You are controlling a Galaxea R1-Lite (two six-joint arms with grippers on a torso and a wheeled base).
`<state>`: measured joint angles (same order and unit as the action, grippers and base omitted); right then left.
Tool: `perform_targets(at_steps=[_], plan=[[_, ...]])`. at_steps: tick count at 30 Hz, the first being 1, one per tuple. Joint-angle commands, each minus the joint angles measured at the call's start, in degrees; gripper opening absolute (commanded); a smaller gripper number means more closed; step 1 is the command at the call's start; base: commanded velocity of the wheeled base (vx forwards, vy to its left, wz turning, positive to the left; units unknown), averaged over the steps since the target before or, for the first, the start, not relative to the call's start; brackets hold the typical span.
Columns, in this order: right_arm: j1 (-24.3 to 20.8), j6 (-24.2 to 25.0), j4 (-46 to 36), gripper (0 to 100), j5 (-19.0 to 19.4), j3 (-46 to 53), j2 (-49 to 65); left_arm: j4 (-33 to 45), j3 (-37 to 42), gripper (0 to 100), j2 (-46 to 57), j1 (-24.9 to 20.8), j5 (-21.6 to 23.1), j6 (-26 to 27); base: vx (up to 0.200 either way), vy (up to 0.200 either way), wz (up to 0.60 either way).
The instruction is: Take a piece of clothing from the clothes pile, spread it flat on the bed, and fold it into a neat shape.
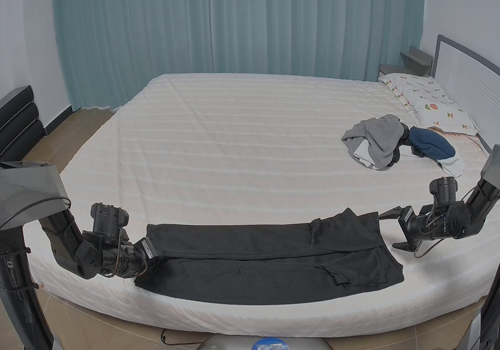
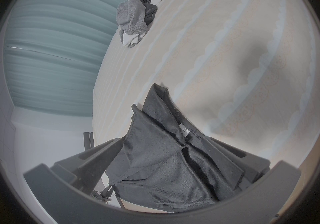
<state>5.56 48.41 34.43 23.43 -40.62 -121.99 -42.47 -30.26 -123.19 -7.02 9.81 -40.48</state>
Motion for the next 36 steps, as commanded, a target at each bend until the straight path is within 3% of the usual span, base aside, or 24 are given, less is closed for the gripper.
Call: perform_targets(at_steps=[1, 7, 22, 25, 27, 32, 36], plan=[[0.07, 0.02, 0.03, 100, 0.04, -0.07, 0.09, 0.02, 1.34, 0, -0.04, 0.52, -0.85, -0.03, 0.000, 0.000, 0.00], [0.07, 0.02, 0.03, 100, 0.04, 0.01, 0.26, -0.07, 1.69, 0, -0.04, 1.13, -3.22, -0.03, 0.000, 0.000, 0.00], [-0.20, -0.60, -0.06, 100, 0.12, 1.95, 2.90, -2.79, 1.60, 0, -1.09, 2.19, -3.31, -0.65, 0.000, 0.000, 0.00], [-0.55, -1.74, -0.06, 100, 0.65, 2.83, 3.69, -2.79, 1.52, 0, -1.18, 2.36, -3.31, -0.65, 0.000, 0.000, 0.00], [-1.34, -5.25, 0.03, 100, 2.15, 4.76, 4.04, -2.79, 1.52, 0, -1.27, 2.36, -3.22, -0.74, 0.000, 0.000, 0.00], [-3.45, -10.79, 0.03, 100, 1.71, 6.61, 2.90, -2.79, 1.25, 0, -1.71, 2.36, -3.22, -0.74, 0.000, 0.000, 0.00], [-4.33, -12.11, 0.03, 100, 1.71, 7.22, 2.81, -2.79, 1.25, 0, -1.88, 2.36, -3.22, -0.74, 0.000, 0.000, 0.00]])
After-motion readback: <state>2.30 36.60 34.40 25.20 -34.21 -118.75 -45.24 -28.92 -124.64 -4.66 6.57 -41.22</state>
